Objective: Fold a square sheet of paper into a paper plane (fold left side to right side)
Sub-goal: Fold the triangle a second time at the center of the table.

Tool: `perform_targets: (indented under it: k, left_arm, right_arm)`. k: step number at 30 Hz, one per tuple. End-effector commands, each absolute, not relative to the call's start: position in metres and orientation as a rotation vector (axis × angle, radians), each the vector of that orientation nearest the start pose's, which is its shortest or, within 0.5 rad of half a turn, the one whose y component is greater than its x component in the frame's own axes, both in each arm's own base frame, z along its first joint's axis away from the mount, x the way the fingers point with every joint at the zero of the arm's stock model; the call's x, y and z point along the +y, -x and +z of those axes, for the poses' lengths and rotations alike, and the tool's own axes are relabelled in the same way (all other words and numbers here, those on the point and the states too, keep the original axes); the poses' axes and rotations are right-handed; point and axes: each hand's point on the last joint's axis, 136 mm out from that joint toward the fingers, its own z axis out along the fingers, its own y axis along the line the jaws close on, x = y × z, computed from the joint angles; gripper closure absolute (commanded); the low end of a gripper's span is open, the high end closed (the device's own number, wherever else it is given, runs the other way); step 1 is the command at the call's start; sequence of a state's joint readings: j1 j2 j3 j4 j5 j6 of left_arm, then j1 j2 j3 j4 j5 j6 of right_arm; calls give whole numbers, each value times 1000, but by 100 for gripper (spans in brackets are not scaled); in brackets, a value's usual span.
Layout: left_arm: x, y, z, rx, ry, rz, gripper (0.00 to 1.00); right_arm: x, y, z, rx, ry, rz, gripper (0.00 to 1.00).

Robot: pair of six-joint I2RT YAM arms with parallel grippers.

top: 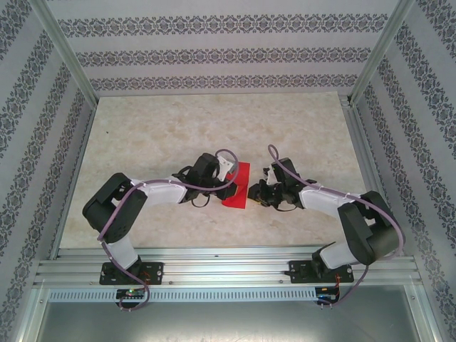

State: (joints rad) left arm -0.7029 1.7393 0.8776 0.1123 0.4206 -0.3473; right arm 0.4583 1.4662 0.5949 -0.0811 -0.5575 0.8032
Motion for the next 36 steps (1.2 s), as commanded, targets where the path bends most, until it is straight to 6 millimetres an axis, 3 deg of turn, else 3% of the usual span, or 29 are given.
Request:
perform_targets:
  k: [1, 8, 19, 36]
  left_arm:
    - [-333, -298, 76, 2351, -620, -1034, 95]
    - [-318, -300, 67, 2387, -617, -1027, 91]
    - [-307, -307, 57, 2410, -654, -1045, 88]
    - [-305, -326, 41, 2435, -664, -1056, 88]
  right_arm:
    - [235, -256, 44, 2712, -216, 1151, 84]
    - [250, -251, 28, 2767, -198, 1127, 87]
    - [243, -241, 5, 2869, -168, 987, 88]
    - [240, -237, -4, 2928, -117, 909, 87]
